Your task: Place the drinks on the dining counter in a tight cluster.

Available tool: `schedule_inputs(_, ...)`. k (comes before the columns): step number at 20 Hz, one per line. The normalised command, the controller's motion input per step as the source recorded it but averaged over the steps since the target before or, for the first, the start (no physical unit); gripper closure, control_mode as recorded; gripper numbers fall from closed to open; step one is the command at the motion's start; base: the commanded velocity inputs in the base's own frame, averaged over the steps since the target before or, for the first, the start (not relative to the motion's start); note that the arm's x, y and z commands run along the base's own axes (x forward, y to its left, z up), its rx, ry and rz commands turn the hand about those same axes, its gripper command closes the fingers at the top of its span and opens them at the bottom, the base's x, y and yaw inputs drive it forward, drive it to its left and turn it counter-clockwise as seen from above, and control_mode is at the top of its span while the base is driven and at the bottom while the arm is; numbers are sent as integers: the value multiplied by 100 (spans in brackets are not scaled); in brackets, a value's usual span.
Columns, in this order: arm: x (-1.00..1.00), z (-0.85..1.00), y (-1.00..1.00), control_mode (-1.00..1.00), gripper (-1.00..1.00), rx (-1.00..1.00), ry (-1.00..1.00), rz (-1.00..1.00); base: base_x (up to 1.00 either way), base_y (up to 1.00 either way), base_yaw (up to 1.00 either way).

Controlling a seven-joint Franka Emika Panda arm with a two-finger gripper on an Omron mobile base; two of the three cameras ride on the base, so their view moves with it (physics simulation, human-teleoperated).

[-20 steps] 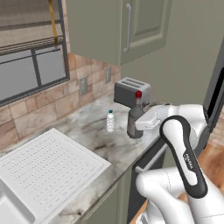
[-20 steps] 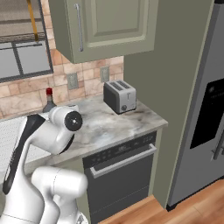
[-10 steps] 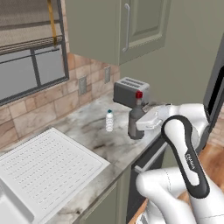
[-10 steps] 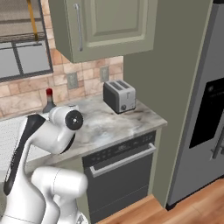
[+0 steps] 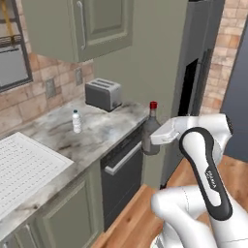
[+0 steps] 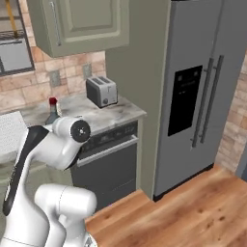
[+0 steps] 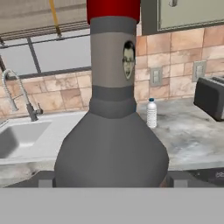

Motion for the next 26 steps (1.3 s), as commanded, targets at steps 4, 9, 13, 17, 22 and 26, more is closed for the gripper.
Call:
schedule_inputs(4, 0, 0, 0, 100, 100, 0, 0, 0, -37, -66, -27)
schedule_inputs(9, 0, 0, 0, 100, 100, 0, 0, 0, -1, -92, -29)
schedule_inputs(13, 0, 0, 0, 100, 100, 0, 0, 0, 14, -66, -57)
schedule_inputs(17, 0, 0, 0, 100, 100, 0, 0, 0, 5, -1, -75)
schedule_inputs(22, 0, 0, 0, 100, 100, 0, 0, 0, 0, 10, -86)
schedule_inputs(26, 0, 0, 0, 100, 100, 0, 0, 0, 9, 8, -89)
